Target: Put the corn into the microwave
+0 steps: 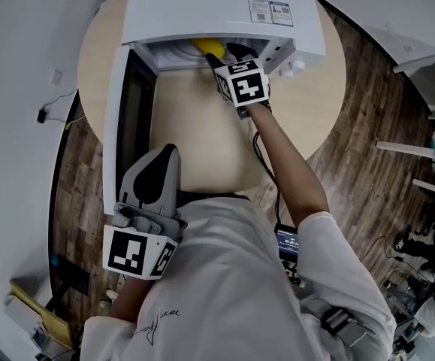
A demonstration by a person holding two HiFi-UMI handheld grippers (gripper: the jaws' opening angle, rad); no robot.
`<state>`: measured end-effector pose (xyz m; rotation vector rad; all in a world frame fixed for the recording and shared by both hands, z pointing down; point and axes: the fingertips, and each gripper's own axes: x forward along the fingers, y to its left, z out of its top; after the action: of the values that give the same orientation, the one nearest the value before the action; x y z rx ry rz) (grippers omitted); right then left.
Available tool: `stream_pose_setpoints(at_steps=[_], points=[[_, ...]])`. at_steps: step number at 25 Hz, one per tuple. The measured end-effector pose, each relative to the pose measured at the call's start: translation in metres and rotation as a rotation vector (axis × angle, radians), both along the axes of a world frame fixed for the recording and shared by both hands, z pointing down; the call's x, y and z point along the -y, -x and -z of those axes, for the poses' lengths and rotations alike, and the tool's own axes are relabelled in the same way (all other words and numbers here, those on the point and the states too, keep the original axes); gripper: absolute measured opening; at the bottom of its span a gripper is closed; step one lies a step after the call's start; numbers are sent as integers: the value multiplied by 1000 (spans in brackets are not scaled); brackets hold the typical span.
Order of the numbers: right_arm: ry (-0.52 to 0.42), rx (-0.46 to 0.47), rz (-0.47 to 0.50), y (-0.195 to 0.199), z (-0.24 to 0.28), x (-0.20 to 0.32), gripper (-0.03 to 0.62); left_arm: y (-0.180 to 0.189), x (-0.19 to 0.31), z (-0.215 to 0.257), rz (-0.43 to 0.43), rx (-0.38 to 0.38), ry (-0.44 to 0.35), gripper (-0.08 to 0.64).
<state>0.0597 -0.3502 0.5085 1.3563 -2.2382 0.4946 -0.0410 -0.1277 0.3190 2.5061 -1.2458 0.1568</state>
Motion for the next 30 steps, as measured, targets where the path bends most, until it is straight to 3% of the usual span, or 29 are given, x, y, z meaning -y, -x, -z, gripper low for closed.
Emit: stream_pose_setpoints(at_steps=[11, 13, 30], points=[[-7, 66, -30, -16, 22, -36, 159, 7, -13, -5, 23, 5, 2, -12], [-20, 76, -46, -20, 28, -41, 118, 6, -16, -6, 25, 4, 4, -12], [-10, 148, -48, -44, 58, -104, 58, 3, -29, -3, 75, -16, -10, -12]])
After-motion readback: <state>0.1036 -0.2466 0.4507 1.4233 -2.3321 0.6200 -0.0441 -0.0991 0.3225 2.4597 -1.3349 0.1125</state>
